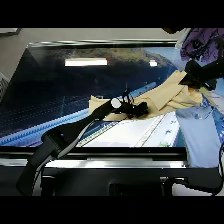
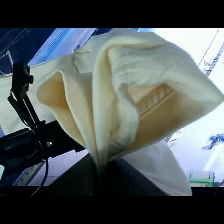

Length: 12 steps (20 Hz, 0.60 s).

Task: Fold the clothes and pants, and hang the long-sleeved shirts on hangers.

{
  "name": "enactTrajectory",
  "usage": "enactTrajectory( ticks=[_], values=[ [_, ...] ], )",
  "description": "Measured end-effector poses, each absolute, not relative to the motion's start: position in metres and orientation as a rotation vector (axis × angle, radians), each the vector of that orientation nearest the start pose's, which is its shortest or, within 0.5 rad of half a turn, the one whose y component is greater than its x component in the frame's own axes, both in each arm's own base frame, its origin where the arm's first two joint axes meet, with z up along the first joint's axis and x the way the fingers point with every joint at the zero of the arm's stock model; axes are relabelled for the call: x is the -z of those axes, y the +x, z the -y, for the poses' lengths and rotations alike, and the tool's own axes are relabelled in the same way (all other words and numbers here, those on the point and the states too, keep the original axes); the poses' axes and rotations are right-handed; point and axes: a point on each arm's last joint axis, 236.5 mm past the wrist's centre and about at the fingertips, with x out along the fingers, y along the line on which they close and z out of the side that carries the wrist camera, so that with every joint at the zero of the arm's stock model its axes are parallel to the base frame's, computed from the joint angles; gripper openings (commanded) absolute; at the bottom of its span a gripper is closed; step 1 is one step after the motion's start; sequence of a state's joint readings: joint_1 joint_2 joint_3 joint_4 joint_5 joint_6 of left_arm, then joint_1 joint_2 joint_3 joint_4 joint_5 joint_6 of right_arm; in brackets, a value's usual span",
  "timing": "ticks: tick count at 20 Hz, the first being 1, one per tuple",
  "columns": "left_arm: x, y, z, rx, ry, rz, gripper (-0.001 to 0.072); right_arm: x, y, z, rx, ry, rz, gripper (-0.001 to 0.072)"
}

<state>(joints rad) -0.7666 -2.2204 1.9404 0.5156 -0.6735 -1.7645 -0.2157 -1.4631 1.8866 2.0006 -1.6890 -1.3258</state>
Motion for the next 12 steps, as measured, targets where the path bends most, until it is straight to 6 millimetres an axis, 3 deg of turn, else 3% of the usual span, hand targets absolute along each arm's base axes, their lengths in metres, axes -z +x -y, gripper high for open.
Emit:
enactTrajectory(
  ticks=[3,6,9,12],
  values=[
    [0.062,0.395,0.559,0.738,-0.880,-1.346,0.0009,-0.176,0.411,-0.008,-0.051,0.573,-1.234,0.0026],
    [0.054,0.407,0.532,0.743,-0.826,-1.377,0.0009,-0.177,0.415,-0.006,-0.026,0.590,-1.218,0.0025],
    [0.032,0.435,0.471,0.716,-0.689,-1.364,0.0011,-0.181,0.424,-0.020,-0.030,0.606,-1.186,0.0025],
    [-0.003,0.470,0.381,0.626,-0.529,-1.313,0.0012,-0.183,0.434,-0.056,-0.062,0.622,-1.168,0.0025]
  ],
)
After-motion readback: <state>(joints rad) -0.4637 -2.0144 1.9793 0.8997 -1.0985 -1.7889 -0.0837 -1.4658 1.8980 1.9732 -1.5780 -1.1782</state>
